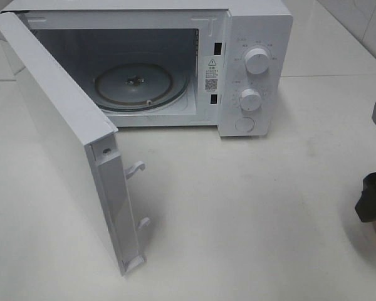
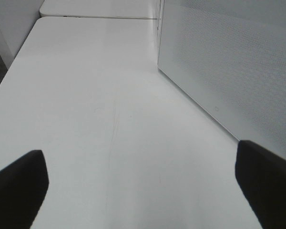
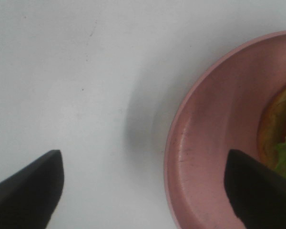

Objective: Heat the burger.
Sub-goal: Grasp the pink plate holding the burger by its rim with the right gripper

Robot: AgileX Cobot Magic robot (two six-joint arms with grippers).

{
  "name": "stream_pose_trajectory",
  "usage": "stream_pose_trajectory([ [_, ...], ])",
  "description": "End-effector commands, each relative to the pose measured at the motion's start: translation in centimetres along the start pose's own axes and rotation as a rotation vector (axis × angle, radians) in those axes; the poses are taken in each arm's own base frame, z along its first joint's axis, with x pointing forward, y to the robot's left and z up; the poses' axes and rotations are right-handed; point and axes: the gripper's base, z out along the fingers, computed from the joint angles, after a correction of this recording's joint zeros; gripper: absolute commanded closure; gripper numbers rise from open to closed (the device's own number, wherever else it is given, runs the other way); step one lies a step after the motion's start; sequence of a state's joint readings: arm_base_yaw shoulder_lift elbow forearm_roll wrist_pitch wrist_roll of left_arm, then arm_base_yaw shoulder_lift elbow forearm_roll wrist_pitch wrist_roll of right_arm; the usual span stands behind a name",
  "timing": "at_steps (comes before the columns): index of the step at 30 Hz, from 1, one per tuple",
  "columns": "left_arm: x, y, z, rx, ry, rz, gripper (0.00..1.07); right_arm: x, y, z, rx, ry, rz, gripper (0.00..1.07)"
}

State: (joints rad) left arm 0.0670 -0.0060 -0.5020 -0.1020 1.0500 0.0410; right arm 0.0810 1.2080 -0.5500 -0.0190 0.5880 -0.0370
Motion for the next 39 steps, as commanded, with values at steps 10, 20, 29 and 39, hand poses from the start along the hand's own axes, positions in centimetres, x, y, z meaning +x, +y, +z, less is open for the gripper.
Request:
stream_pose_trajectory([
  [10, 0.1, 0.0, -0.2, 0.002, -0.029, -0.002, 0.07, -0.6, -0.9, 1.9, 0.08, 0.031, -0.008, 0.13],
  [20, 0.1, 0.0, -0.2, 0.002, -0.029, -0.002, 0.07, -0.9, -0.8, 6.3, 0.06, 0.145, -0.021, 0.27],
  [29, 0.1, 0.0, -0.2, 0.002, -0.029, -0.002, 0.07, -0.9, -0.7, 8.6, 0.049, 0.181, -0.029, 0.29],
  [39, 0.1, 0.0, -0.2, 0.002, -0.029, -0.002, 0.07, -1.0, -0.8, 9.3, 0.06, 0.181, -0.063, 0.31],
])
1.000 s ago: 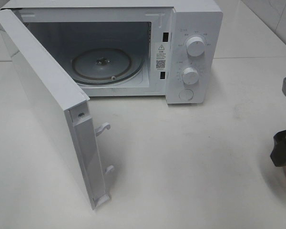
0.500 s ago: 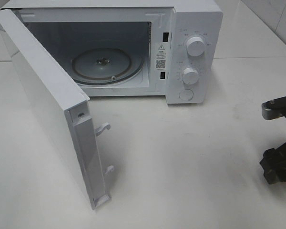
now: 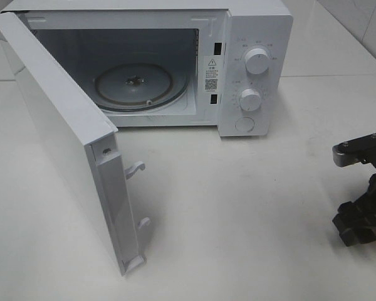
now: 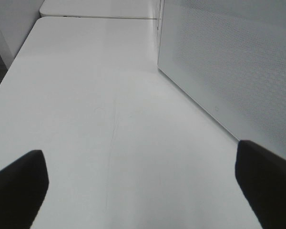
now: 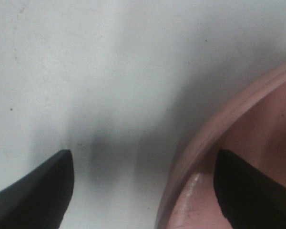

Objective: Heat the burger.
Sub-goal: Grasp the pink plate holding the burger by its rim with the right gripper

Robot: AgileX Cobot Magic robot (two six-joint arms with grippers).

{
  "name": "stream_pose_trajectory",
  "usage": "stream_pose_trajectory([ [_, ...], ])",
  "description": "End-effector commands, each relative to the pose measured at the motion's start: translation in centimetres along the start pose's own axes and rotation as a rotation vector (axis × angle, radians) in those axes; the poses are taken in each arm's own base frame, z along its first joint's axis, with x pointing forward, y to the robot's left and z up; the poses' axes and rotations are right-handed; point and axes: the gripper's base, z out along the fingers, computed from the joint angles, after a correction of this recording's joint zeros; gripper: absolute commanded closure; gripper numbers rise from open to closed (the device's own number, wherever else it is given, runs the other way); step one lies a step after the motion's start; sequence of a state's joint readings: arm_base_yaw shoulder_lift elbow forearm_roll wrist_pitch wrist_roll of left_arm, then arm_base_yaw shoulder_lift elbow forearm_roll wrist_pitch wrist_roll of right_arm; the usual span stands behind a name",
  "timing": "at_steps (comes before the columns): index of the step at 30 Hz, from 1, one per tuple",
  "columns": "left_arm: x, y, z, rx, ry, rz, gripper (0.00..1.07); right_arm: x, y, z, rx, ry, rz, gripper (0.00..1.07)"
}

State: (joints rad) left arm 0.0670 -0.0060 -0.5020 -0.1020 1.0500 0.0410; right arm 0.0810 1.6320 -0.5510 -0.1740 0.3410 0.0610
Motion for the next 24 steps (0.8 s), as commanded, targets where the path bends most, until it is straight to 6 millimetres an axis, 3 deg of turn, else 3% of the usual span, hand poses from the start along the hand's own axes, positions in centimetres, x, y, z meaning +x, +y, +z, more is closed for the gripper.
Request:
stream_pose_trajectory([
  [1, 0.08, -0.04, -0.19, 0.002, -0.029, -0.002, 0.07, 0.05, -0.8, 0.55, 0.014, 0.015, 0.027, 0.31],
  [11, 0.08, -0.04, -0.19, 0.002, -0.029, -0.002, 0.07, 0.08, -1.32, 0.61, 0.018, 0.01, 0.057, 0.32],
  [15, 0.08, -0.04, -0.19, 0.002, -0.029, -0.002, 0.07, 0.12, -1.33, 0.61, 0.019, 0.015, 0.056, 0.49],
  [16, 0.08, -0.04, -0.19, 0.002, -0.029, -0.002, 0.07, 0.12, -1.33, 0.61, 0.019, 0.015, 0.063, 0.6],
  [17, 0.08, -0.04, -0.19, 0.002, -0.029, -0.002, 0.07, 0.12, -1.33, 0.61, 0.019, 0.015, 0.063, 0.6],
  [18, 0.08, -0.04, -0.19, 0.002, -0.029, -0.002, 0.07, 0.12, -1.33, 0.61, 0.019, 0.015, 0.066, 0.74],
  [19, 0.08, -0.04, -0.19, 0.002, -0.029, -0.002, 0.07, 0.12, -1.33, 0.61, 0.019, 0.015, 0.066, 0.74],
  [20, 0.08, -0.04, -0.19, 0.002, -0.029, -0.002, 0.07, 0.12, -1.33, 0.61, 0.019, 0.015, 0.066, 0.82],
  [21, 0.08, -0.04, -0.19, 0.002, -0.029, -0.002, 0.07, 0.12, -1.33, 0.61, 0.019, 0.015, 0.066, 0.96],
  [22, 0.08, -0.04, -0.19, 0.002, -0.029, -0.002, 0.07, 0.12, -1.33, 0.61, 0.019, 0.015, 0.066, 0.96],
  [23, 0.08, -0.04, -0.19, 0.002, -0.029, -0.002, 0.07, 0.11, -1.33, 0.61, 0.019, 0.014, 0.066, 1.07],
  [24, 0.08, -0.04, -0.19, 0.002, -0.029, -0.002, 0.07, 0.09, -1.27, 0.61, 0.018, 0.013, 0.068, 1.07],
])
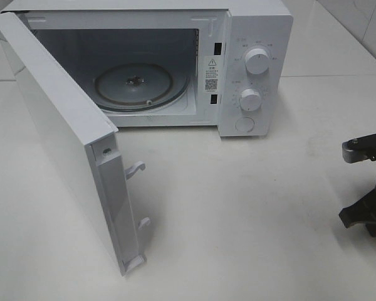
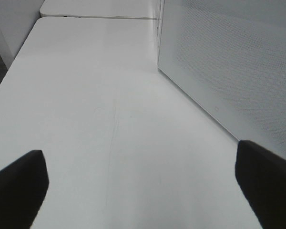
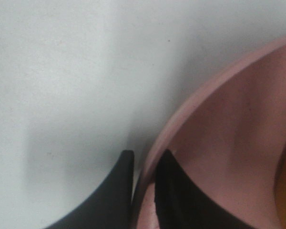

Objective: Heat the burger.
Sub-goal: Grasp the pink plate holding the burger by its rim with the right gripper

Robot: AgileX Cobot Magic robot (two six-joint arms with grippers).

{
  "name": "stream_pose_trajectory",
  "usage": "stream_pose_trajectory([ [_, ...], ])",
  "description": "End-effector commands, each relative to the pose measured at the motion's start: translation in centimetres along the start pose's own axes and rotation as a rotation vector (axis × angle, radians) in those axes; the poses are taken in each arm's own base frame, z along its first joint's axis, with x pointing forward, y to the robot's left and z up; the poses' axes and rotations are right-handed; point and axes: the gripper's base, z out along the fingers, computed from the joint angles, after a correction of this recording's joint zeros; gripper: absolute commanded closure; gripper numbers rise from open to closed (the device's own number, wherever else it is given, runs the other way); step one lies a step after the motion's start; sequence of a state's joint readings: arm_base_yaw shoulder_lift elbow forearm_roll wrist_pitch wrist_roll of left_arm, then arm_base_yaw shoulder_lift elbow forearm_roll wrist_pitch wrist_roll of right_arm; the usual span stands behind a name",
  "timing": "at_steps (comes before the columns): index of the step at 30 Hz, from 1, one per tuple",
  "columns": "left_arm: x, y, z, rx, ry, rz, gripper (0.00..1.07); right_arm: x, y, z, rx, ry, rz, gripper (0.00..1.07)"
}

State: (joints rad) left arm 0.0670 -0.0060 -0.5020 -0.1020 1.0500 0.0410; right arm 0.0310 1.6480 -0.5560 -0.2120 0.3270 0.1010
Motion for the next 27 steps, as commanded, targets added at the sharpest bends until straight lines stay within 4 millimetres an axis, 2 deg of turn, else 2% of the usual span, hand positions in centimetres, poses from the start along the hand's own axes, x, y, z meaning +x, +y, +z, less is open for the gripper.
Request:
stream_pose_trajectory([
  [1, 0.1, 0.0, -0.2, 0.002, -0.029, -0.002, 0.07, 0.1, 0.0, 0.2, -0.003, 0.013, 0.013, 1.07],
  [9, 0.1, 0.0, -0.2, 0.002, -0.029, -0.002, 0.07, 0.2, 0.1, 0.2, -0.001, 0.019, 0.086, 1.07],
  [18, 0.1, 0.0, -0.2, 0.002, -0.029, -0.002, 0.07, 0.4, 2.0, -0.1, 0.032, 0.051, 0.009, 1.07],
  [27, 0.1, 0.0, -0.2, 0.002, -0.029, -0.002, 0.07, 0.7, 2.7, -0.3, 0.104, 0.08, -0.019, 1.07],
])
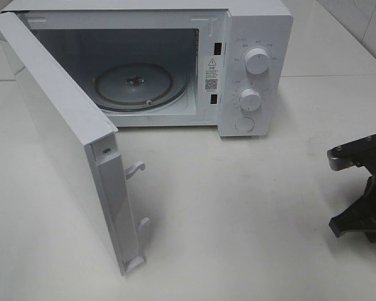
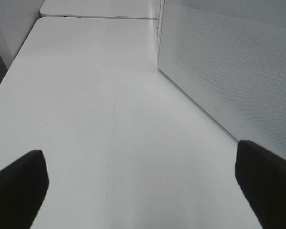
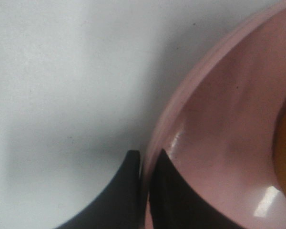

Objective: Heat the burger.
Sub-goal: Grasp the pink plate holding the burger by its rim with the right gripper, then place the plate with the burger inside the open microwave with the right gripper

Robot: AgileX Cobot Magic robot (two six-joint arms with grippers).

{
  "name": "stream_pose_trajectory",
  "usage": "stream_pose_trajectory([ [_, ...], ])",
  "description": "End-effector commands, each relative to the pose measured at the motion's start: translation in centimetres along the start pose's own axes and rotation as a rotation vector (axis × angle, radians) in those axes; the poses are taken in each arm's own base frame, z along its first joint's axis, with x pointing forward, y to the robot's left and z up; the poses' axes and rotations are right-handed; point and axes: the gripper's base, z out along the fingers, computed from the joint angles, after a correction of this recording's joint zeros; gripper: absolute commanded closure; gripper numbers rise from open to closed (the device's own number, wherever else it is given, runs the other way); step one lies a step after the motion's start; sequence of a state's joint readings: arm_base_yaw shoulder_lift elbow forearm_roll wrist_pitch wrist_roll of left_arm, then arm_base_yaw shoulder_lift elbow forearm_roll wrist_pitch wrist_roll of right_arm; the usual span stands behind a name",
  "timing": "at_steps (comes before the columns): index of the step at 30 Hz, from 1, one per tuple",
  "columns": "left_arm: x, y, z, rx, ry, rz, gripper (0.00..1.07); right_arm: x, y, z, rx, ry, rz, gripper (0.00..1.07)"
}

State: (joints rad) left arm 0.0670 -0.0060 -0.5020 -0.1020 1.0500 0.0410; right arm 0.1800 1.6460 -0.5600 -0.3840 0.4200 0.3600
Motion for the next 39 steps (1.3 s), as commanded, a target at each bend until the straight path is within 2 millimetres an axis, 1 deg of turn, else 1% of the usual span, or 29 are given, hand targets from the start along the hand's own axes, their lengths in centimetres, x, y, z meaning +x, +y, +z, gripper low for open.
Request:
stream_pose_trajectory([
  [1, 0.1, 0.0, -0.2, 0.002, -0.029, -0.002, 0.07, 0.4, 0.5, 0.1, 0.049, 0.038, 0.008, 1.07],
  [10, 0.1, 0.0, -0.2, 0.002, -0.029, -0.002, 0.07, 0.6, 0.5, -0.2, 0.154, 0.045, 0.006, 1.07],
  [20, 0.1, 0.0, -0.2, 0.002, -0.029, -0.002, 0.07, 0.9, 1.6, -0.9, 0.27, 0.049, -0.056, 1.07],
  [30, 0.1, 0.0, -0.2, 0.002, -0.029, -0.002, 0.07, 1.2, 2.5, -1.3, 0.302, 0.054, -0.113, 1.07],
  [33, 0.1, 0.0, -0.2, 0.002, -0.029, -0.002, 0.07, 1.2, 2.8, -1.8, 0.296, 0.027, -0.121, 1.07],
  [34, 0.1, 0.0, -0.2, 0.002, -0.029, -0.002, 0.07, 1.2, 2.7, -2.5, 0.299, 0.005, -0.121, 1.07],
  [37, 0.1, 0.0, -0.2, 0.002, -0.029, -0.002, 0.07, 1.2, 2.6, -2.9, 0.306, -0.004, -0.119, 1.07],
  [39, 0.1, 0.0, -0.2, 0.002, -0.029, -0.002, 0.07, 1.4, 2.1, -4.1, 0.321, -0.04, -0.111, 1.07],
])
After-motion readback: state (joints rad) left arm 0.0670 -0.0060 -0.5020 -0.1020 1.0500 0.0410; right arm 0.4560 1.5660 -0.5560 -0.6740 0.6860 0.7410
